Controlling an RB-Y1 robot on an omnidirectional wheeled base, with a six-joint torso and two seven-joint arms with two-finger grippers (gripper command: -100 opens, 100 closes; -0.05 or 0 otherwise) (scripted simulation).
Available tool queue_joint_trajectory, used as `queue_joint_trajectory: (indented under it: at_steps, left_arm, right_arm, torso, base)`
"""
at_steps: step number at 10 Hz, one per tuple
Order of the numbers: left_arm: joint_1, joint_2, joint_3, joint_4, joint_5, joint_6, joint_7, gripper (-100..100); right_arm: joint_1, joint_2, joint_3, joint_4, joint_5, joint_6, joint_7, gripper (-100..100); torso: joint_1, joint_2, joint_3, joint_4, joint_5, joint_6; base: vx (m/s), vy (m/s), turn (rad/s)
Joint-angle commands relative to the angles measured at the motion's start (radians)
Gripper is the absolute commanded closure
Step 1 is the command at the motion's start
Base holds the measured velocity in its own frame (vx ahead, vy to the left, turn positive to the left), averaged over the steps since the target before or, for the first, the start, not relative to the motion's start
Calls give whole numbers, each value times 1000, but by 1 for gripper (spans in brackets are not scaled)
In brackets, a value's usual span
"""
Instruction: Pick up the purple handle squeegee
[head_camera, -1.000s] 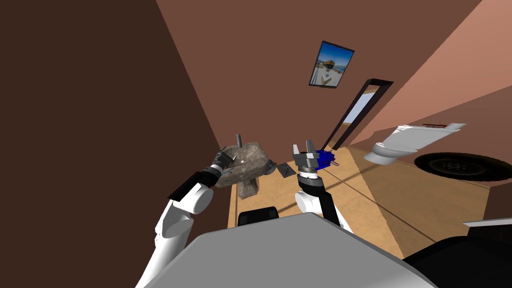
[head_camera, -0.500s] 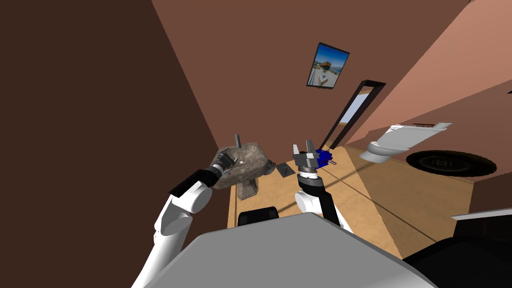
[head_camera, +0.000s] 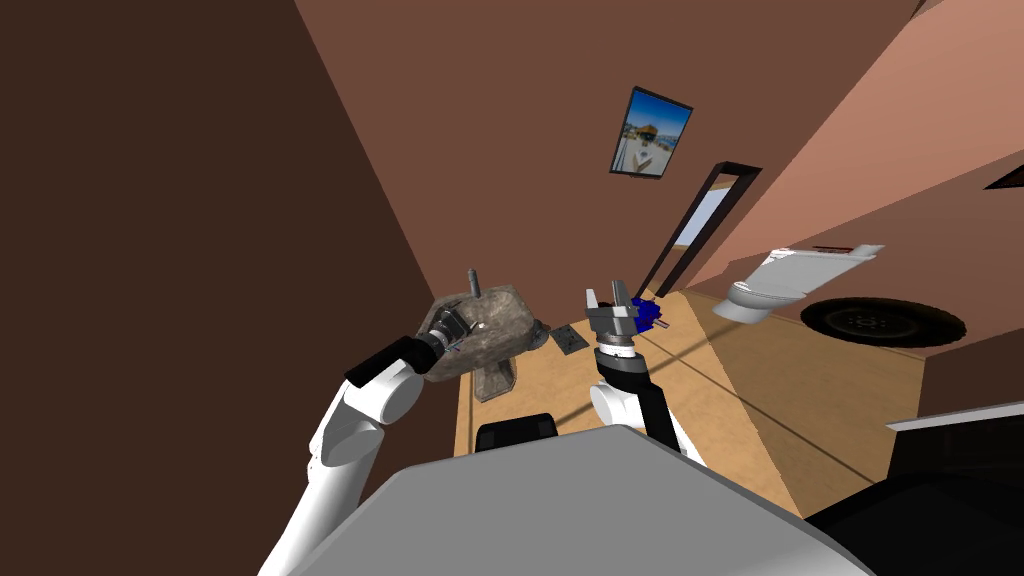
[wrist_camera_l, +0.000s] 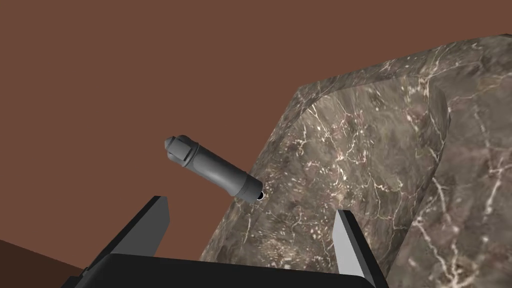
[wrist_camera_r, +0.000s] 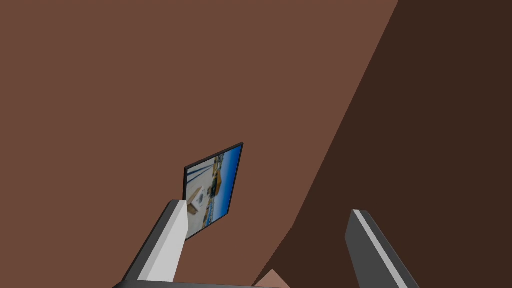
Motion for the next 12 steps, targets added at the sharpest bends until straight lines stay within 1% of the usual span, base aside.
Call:
queue_joint_trajectory:
  at_steps: [1, 2, 3, 4, 5, 6, 8, 9, 11, 12]
  left_arm:
    - [-3, 10, 2, 1, 11, 50, 7, -100]
    - [-3, 10, 2, 1, 11, 59, 7, -100]
    - [-11, 27, 4, 2, 28, 102, 21, -100]
    - [-11, 27, 4, 2, 28, 127, 21, -100]
    - [-11, 27, 4, 2, 28, 135, 21, -100]
    - [-18, 45, 6, 3, 44, 172, 34, -100]
    - [-18, 45, 6, 3, 44, 210, 34, -100]
    - [-24, 63, 9, 4, 61, 244, 46, -100]
    - [-24, 63, 9, 4, 61, 286, 46, -100]
    - [-30, 80, 11, 4, 76, 320, 57, -100]
  right_arm:
    - [0, 0, 0, 0, 0, 0, 0, 0]
    - [0, 0, 0, 0, 0, 0, 0, 0]
    - [0, 0, 0, 0, 0, 0, 0, 0]
    - [0, 0, 0, 0, 0, 0, 0, 0]
    - [0, 0, 0, 0, 0, 0, 0, 0]
    - [0, 0, 0, 0, 0, 0, 0, 0]
    - [0, 0, 0, 0, 0, 0, 0, 0]
    - [0, 0, 0, 0, 0, 0, 0, 0]
    - [0, 0, 0, 0, 0, 0, 0, 0]
    - [0, 0, 0, 0, 0, 0, 0, 0]
  torso:
    - [0, 0, 0, 0, 0, 0]
    - [0, 0, 0, 0, 0, 0]
    - [0, 0, 0, 0, 0, 0]
    - [0, 0, 0, 0, 0, 0]
    - [0, 0, 0, 0, 0, 0]
    - [0, 0, 0, 0, 0, 0]
    - [0, -1, -1, 0, 0, 0]
    - [0, 0, 0, 0, 0, 0]
    - [1, -1, -1, 0, 0, 0]
    - [0, 0, 0, 0, 0, 0]
  base:
    - [26, 13, -47]
    - [14, 7, 6]
    - [25, 8, -66]
    - [27, 12, -42]
    - [15, 7, 3]
    - [30, 8, -64]
    - [26, 11, -25]
    - [31, 15, -62]
    - [28, 13, -22]
    - [36, 5, -69]
